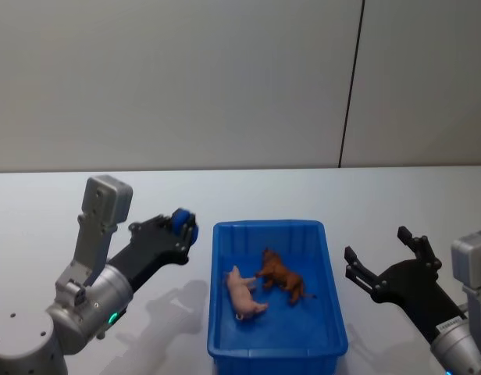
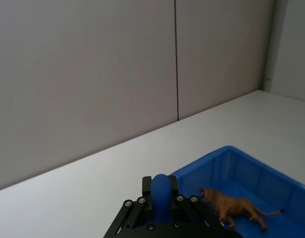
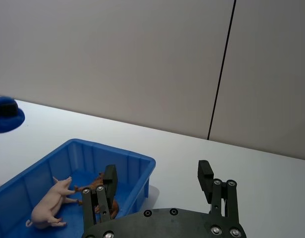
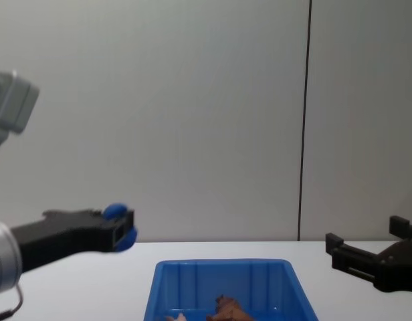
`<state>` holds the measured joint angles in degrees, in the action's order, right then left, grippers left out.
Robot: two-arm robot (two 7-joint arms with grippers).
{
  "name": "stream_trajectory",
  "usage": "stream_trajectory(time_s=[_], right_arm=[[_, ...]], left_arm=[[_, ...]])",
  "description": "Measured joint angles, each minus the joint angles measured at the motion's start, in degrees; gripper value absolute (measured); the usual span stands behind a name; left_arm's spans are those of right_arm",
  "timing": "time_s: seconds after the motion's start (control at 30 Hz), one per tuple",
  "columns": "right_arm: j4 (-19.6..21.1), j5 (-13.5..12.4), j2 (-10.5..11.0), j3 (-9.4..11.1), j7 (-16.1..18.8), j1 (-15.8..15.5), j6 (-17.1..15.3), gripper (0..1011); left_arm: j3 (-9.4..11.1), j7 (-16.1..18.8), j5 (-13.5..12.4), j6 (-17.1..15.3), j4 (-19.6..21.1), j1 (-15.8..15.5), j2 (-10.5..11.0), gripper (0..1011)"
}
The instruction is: Pick up the two dolls from the table and place them into the box.
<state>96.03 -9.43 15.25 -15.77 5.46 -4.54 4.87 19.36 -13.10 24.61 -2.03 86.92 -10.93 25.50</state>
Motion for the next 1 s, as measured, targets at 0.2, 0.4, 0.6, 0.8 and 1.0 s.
stream_trajectory(time_s=[0.2,0.4,0.6,0.8,1.0], right_arm=[[0.0,0.0,0.0,0.0,0.0,0.0,0.0,1001],[0.0,0.0,0.0,0.0,0.0,0.0,0.0,1001],[0.0,0.0,0.0,0.0,0.0,0.0,0.0,1001],[0.0,0.0,0.0,0.0,0.0,0.0,0.0,1001],[0.0,0.0,0.0,0.0,0.0,0.0,0.0,1001]], left_arm=[[0.0,-4.0,0.4,1.2,1.0,-1.1,-0.5,150],[0.1,-8.0,1.1,2.0,1.1,-2.3,-1.2,125],[0.6,-12.9,2.0,2.7,0.4,-3.9,-2.4,179],[1.3,-17.3,2.9,2.9,-1.1,-5.5,-3.7,343],[1.8,-20.1,3.4,3.1,-2.3,-6.7,-4.8,546]])
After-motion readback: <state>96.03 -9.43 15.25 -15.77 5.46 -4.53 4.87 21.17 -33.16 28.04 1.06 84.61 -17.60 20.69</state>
